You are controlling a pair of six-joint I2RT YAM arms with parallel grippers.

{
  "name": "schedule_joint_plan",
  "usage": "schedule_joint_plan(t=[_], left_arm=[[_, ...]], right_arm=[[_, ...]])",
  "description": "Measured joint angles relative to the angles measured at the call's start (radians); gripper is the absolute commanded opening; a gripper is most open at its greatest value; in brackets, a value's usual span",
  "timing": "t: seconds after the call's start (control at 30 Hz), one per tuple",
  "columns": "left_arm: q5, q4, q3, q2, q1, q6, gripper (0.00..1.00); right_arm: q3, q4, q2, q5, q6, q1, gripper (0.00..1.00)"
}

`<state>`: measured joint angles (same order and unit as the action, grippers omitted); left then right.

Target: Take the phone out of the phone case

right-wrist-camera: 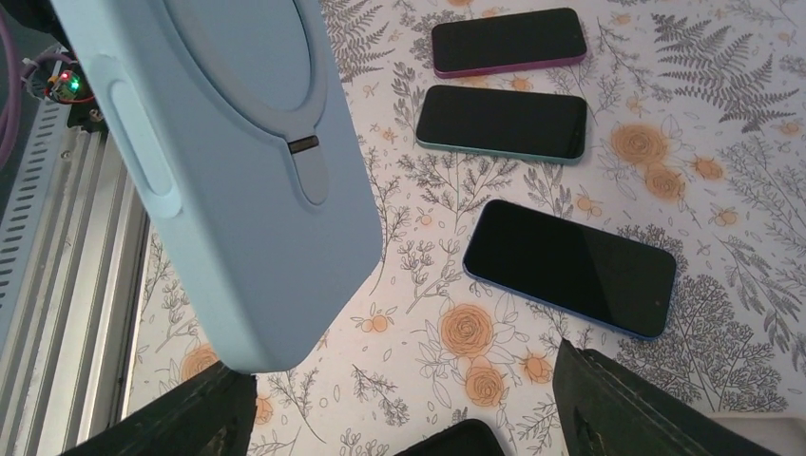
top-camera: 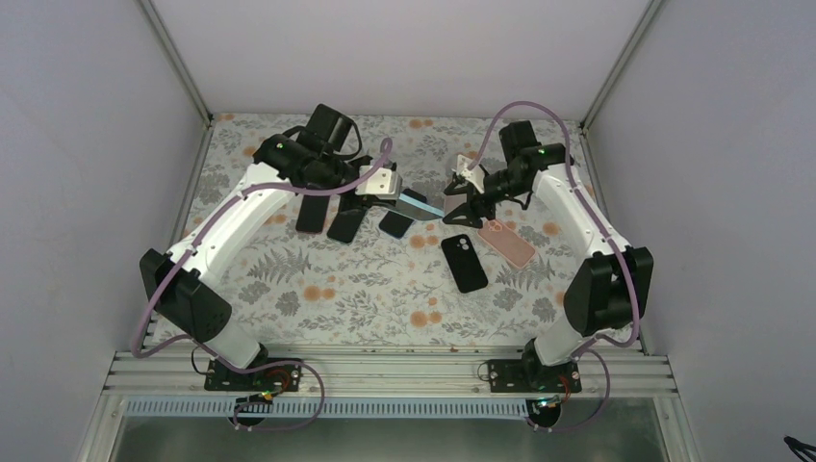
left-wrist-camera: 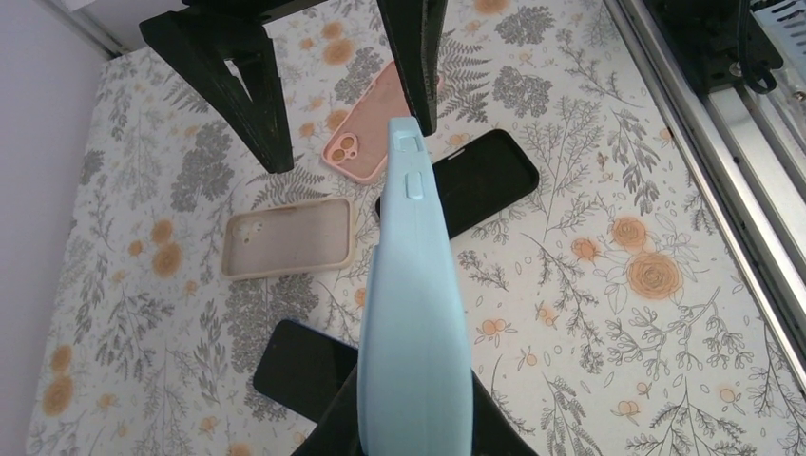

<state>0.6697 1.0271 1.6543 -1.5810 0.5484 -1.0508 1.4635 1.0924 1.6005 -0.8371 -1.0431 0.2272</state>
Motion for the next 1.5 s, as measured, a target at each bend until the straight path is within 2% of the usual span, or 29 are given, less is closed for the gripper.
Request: schedule_joint_plan(t=[0.43, 0.77, 1.1, 1.3, 1.5], left_arm=[[-0.085, -0.044, 0.002, -0.015, 0.066, 0.02, 0.02], [-0.072, -0.072, 0.008, -0.029, 0.068, 0.074, 0.02], [0.058, 0.068, 0.224, -0.208, 0.042, 0.087, 0.02], [0.125, 0.109, 0.262, -0.251, 0.039, 0.11, 0.02], [0.127, 0.111, 0.205, -0.219, 0.037, 0.195, 0.02]], right_arm=[[0.07, 0.022, 0.047, 0.04, 0.003, -0.059, 0.78], [0.08, 0.01, 0.051, 0.056, 0.058, -0.045, 0.77], [0.051, -0.082, -0.001, 0.135, 0.155, -0.017, 0.81], [0.164, 0.034, 0.08, 0.075, 0.052, 0.048, 0.8], [0.252, 0.187, 0.196, 0.0, -0.084, 0.087, 0.76]])
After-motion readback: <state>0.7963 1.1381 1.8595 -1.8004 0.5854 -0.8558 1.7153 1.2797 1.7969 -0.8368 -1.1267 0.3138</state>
